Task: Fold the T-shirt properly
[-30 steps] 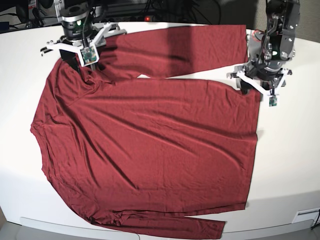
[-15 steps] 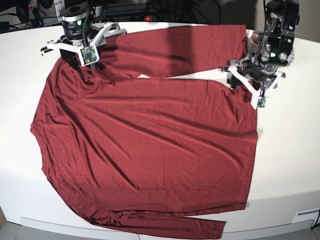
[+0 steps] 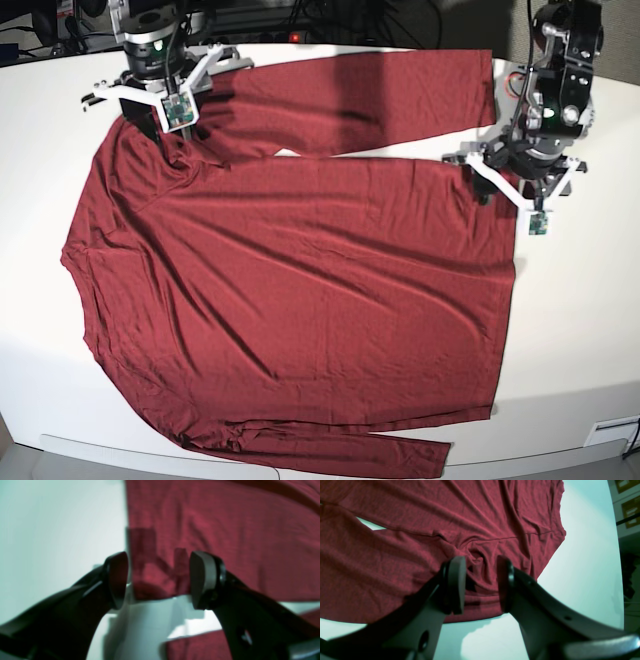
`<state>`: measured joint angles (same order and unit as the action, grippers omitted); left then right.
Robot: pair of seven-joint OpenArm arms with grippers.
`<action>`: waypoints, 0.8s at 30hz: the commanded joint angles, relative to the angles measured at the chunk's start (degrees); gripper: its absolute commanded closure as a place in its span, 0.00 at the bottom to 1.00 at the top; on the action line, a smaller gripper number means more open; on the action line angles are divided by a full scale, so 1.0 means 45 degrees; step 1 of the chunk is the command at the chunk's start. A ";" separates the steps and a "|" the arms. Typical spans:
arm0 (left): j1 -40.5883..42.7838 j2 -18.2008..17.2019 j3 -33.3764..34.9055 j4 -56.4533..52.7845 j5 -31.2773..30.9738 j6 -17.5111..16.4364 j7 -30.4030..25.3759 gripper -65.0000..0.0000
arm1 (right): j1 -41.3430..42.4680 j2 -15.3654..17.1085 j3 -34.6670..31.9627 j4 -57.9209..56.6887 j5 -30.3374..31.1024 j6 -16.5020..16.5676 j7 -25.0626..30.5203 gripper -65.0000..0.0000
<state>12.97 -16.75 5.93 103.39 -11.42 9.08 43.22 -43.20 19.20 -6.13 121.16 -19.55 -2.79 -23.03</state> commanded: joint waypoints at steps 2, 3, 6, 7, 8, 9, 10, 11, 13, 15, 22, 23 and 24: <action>-0.0136 0.0073 -0.0078 -0.0010 0.0204 0.0306 -0.0287 0.42 | -0.0073 0.0063 0.0024 0.0243 -0.0131 -0.0146 0.0199 0.67; -0.0136 0.0185 -0.0078 -0.0155 0.0204 0.0500 -0.0291 0.42 | -0.0073 0.0063 0.0024 0.0243 -0.0131 -0.0146 0.0199 0.67; -0.0136 0.0724 -0.0073 -0.0767 0.0204 0.0563 -0.0476 0.42 | -0.0073 0.0063 0.0024 0.0243 -0.0131 -0.0146 0.0199 0.67; -0.0136 0.0933 -0.0078 -0.1010 0.0209 0.0568 -0.0665 0.42 | -0.0073 0.0063 0.0024 0.0243 -0.0131 -0.0146 0.0199 0.67; -0.0141 0.1127 -0.0078 -0.1243 0.0209 0.0636 -0.0840 0.42 | -0.0073 0.0063 0.0024 0.0243 -0.0131 -0.0146 0.0199 0.67; -0.0136 0.1302 -0.0078 -0.1433 0.0214 0.0797 -0.0967 0.42 | -0.0073 0.0068 0.0024 0.0243 -0.0131 -0.0146 0.0194 0.67; -0.0136 0.1443 -0.0078 -0.1574 0.0223 0.0879 -0.0981 0.42 | -0.0073 0.0068 0.0024 0.0243 -0.0131 -0.0146 0.0194 0.67; -0.0136 0.1506 -0.0078 -0.1632 0.0330 0.0903 -0.0976 0.42 | -0.0073 0.0068 0.0024 0.0243 -0.0131 -0.0146 0.0194 0.67; -0.0136 0.1530 -0.0073 -0.1637 0.0758 0.0962 -0.0947 0.42 | -0.0073 0.0068 0.0024 0.0243 -0.0131 -0.0146 0.0194 0.67; -0.0136 0.1496 -0.0078 -0.1637 0.1200 0.1282 -0.0947 0.42 | -0.0073 0.0068 0.0024 0.0243 -0.0131 -0.0146 0.0194 0.67; -0.0136 0.1205 -0.0073 -0.1637 0.1161 0.1277 -0.0826 0.45 | -0.0068 0.0073 0.0024 0.0243 -0.0131 -0.0146 0.0214 0.67; -0.0131 0.1205 -0.0073 -0.1637 0.1214 0.1273 -0.0767 0.50 | -0.0073 0.0073 0.0024 0.0243 -0.0131 -0.0146 0.0209 0.67; -0.0131 0.1205 -0.0073 -0.1637 0.1273 0.1277 -0.0733 0.57 | -0.0068 0.0073 0.0024 0.0243 -0.0131 -0.0146 0.0209 0.67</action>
<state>12.84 -10.83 5.72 95.29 -6.33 14.85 40.47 -43.20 19.20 -6.13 121.19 -19.55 -2.79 -23.03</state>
